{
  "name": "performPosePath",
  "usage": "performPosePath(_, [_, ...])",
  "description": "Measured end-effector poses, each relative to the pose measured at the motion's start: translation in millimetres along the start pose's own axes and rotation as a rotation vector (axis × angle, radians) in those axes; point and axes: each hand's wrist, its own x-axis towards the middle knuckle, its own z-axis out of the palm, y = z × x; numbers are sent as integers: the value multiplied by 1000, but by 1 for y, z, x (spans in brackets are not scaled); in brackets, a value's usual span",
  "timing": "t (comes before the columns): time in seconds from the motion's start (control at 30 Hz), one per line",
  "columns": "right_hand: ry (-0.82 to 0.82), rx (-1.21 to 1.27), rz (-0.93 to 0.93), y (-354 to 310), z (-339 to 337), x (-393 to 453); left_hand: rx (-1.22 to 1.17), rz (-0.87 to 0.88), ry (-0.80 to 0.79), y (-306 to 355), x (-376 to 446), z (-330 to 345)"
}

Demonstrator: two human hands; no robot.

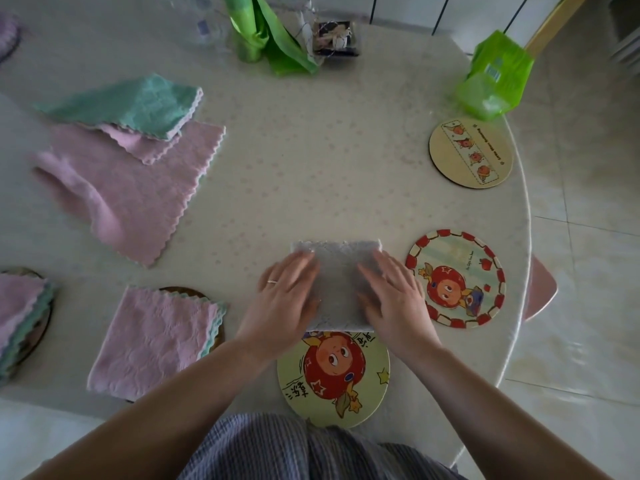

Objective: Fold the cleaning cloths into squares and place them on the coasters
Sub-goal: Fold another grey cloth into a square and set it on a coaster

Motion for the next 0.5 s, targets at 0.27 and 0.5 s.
performPosePath(0.27, [-124, -134, 22, 12, 4, -2, 266, 21, -350, -7, 12, 6])
performPosePath(0.5, [23, 120, 229, 10, -2, -17, -105, -295, -31, -1, -9, -7])
